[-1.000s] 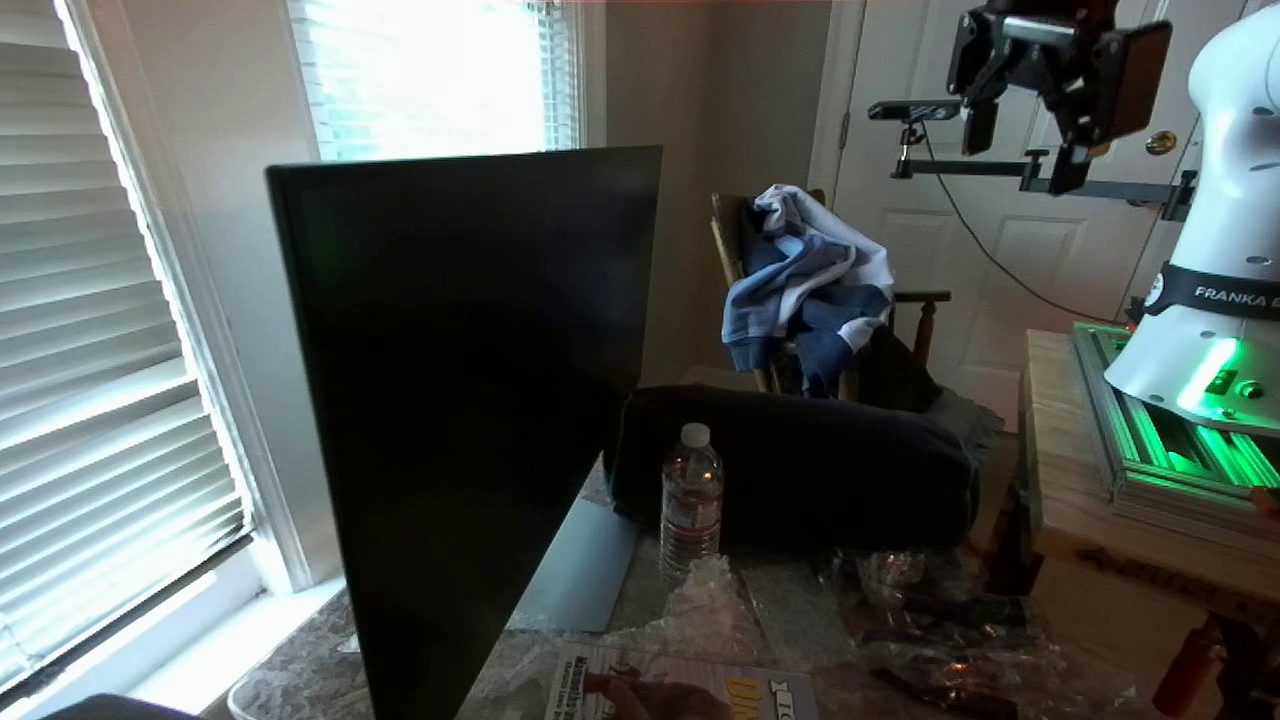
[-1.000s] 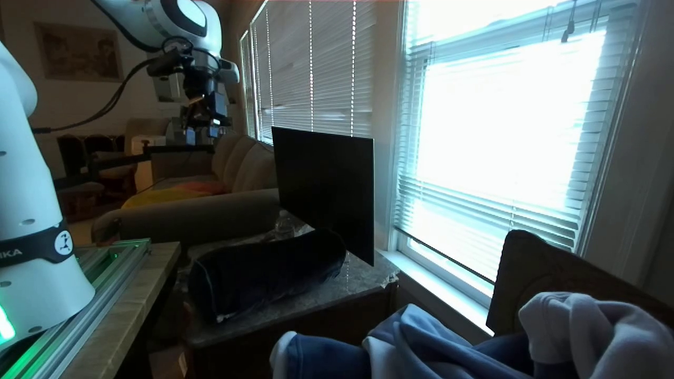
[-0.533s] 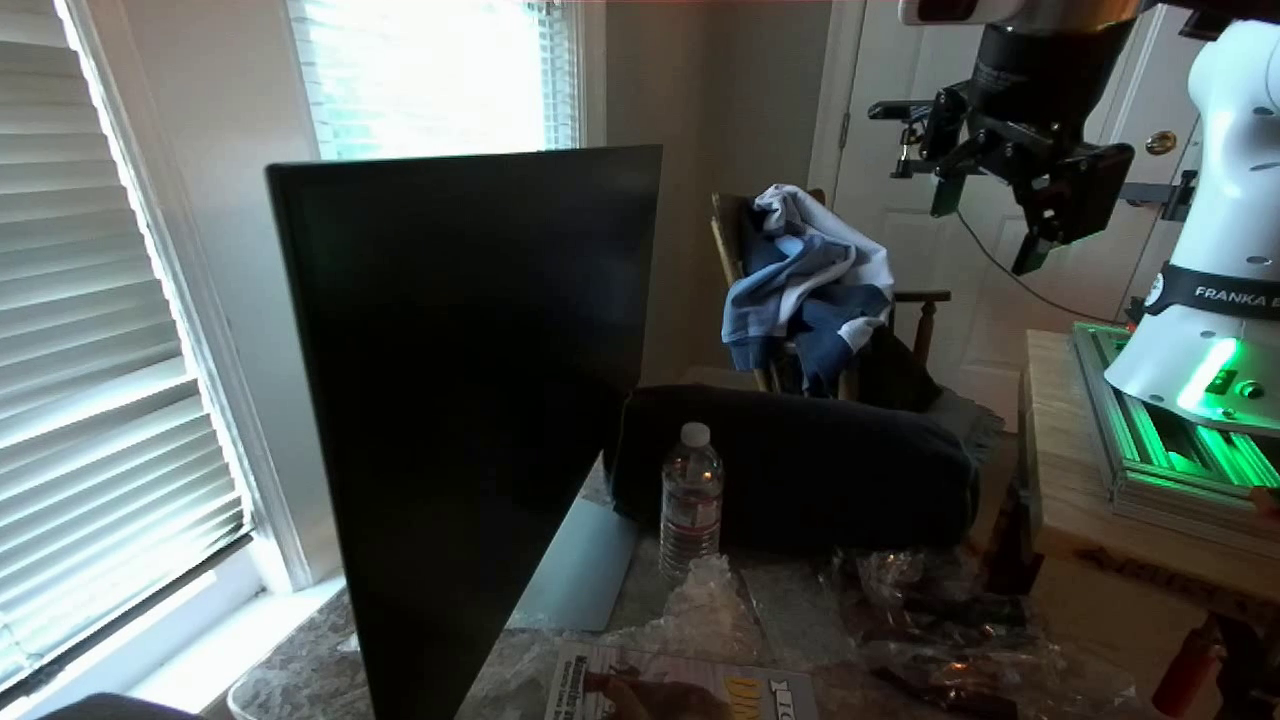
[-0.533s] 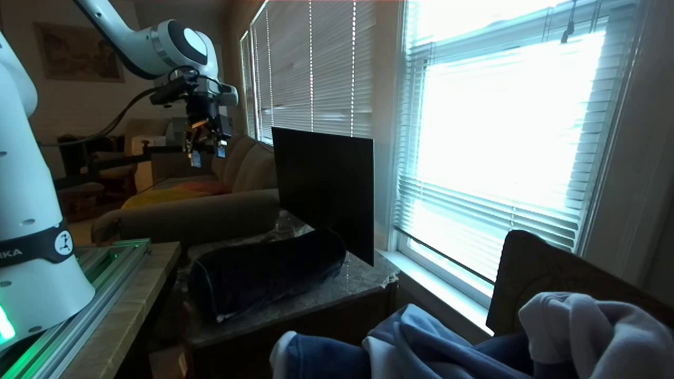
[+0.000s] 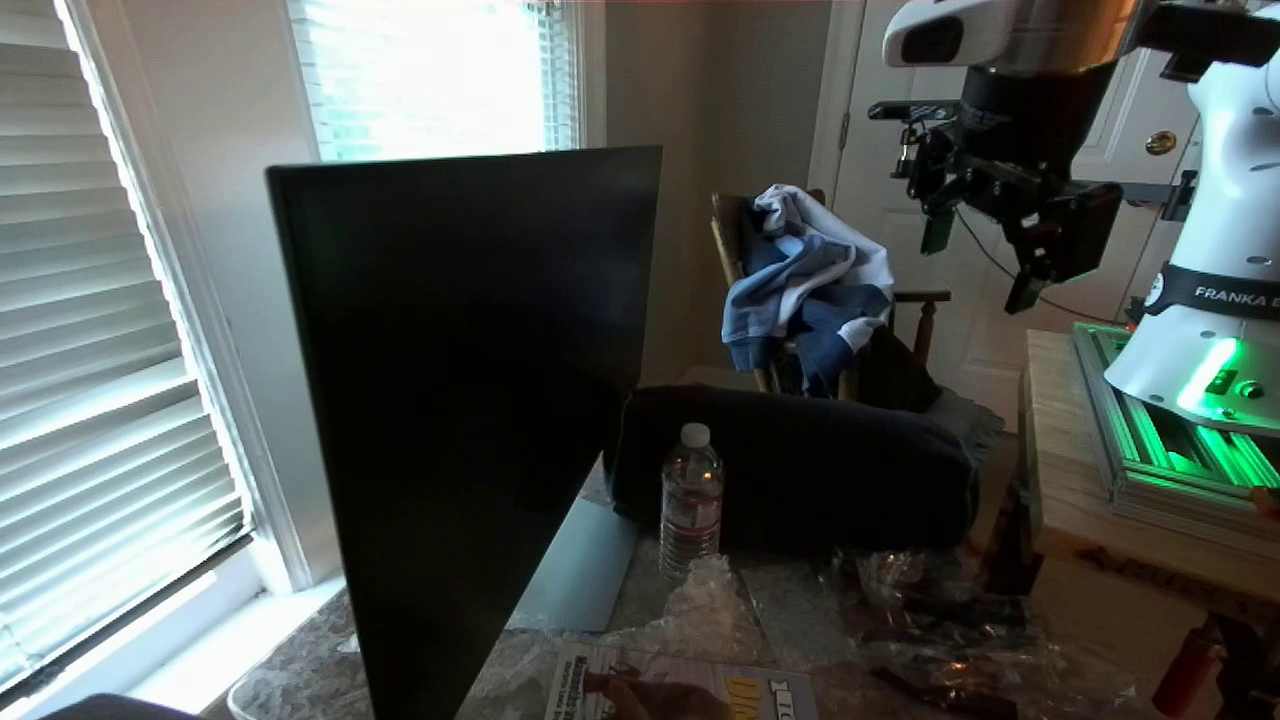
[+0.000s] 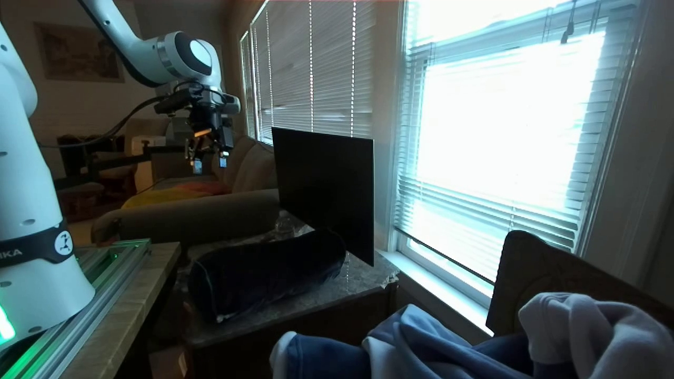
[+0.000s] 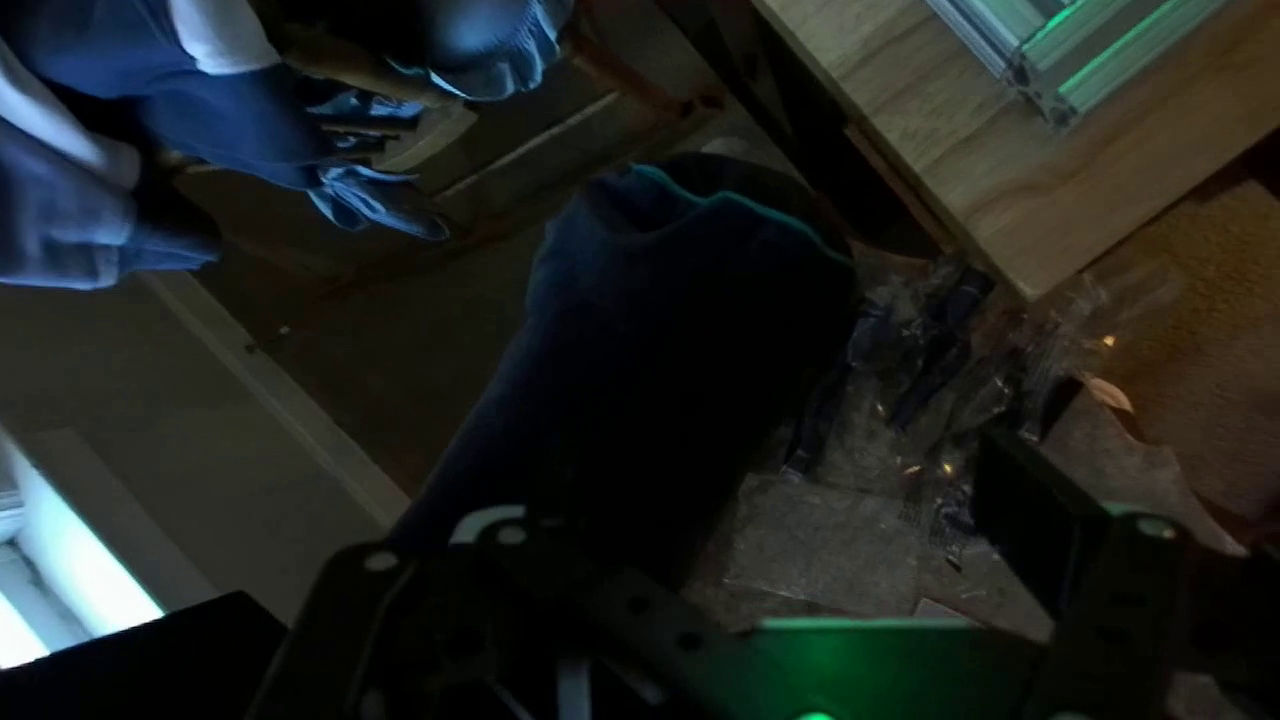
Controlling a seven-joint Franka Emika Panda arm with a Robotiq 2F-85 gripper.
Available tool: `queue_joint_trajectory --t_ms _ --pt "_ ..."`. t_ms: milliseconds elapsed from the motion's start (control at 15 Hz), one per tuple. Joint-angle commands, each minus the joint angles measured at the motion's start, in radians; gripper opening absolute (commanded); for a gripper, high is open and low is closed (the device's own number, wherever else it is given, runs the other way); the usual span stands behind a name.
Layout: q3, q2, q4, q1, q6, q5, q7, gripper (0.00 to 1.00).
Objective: Bring the plastic with the cable closer to the tv
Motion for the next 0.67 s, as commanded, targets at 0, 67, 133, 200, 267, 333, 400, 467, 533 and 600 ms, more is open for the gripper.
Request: queue_joint_trajectory --t_ms 0,67,133,200,267,333,400,467,533,600 --pt "0.005 0.177 0.043 0.018 0.140 -0.040 0.089 1.00" --pt "0.003 0.212 0.048 0.027 0.184 -0.053 0.109 1.00" --pt "-0.001 0.248 0.057 0.039 0.214 -0.071 0.135 1.00" --pt "-0.010 0.280 0.063 0.054 0.243 -0.096 0.163 1.00" --pt "-0.022 0.310 0.072 0.072 0.262 -0.133 0.210 1.00" --pt "-0.039 0.338 0.082 0.095 0.276 -0.183 0.269 1.00" --pt "-0.068 0.364 0.097 0.128 0.263 -0.261 0.363 1.00" --pt "-0.091 0.402 0.118 0.158 0.258 -0.293 0.404 1.00" --pt "-0.113 0.435 0.137 0.186 0.249 -0.315 0.441 1.00" --pt "-0.138 0.479 0.160 0.213 0.254 -0.323 0.463 1.00"
